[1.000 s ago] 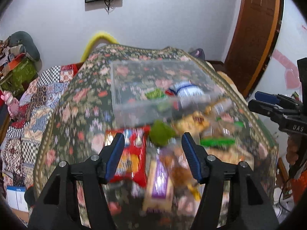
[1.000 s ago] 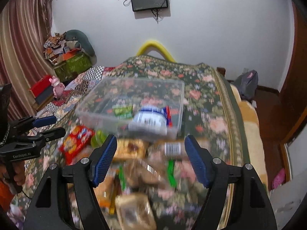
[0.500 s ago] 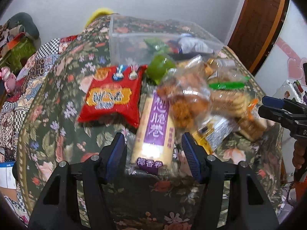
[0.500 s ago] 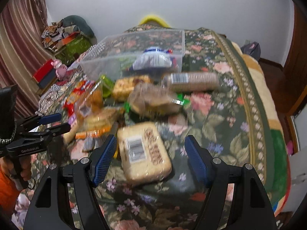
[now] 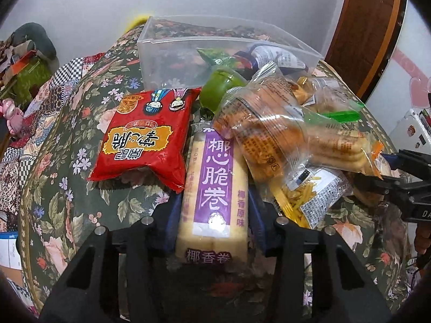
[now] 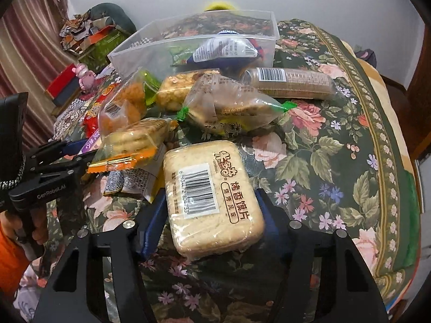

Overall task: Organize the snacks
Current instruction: 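Grasp the purple-labelled coconut roll with the left tool while the right tool grasps the bread loaf, then lower the coconut roll and bread loaf into the clear box, open both tools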

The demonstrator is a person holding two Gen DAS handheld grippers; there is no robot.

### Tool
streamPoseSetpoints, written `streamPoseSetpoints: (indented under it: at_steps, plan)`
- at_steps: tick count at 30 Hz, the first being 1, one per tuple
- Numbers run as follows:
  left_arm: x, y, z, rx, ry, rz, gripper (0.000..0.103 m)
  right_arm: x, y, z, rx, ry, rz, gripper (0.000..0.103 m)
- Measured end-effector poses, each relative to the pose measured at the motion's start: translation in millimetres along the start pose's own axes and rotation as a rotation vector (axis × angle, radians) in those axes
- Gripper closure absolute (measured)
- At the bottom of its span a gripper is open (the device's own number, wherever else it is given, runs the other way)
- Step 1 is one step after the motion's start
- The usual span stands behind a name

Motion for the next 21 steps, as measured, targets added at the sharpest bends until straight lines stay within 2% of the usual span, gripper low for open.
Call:
streamPoseSetpoints:
  at_steps: [11,21]
  plan:
    - [7.7,0.7,-36.5,0.003,-0.039,-0.013,0.058,0.3,-15.3,-24.1,0.022,-0.051,0.036,0.051]
    - [-0.8,11.5,-73.9,-0.011,-0.105,-0.045,0.058,-19.1,-21.3,-61.2,0.041,-0.16,0.046,0.051]
Point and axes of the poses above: each gripper's, at about its wrist camera, not at the fingertips, and z roughly the way its jaws point, y to its left, x to its underside, the point moved 3 cm from there along z, roughly the way its jaws point, and after that the axes turned 3 degrees about -z, right-handed, at the moved point
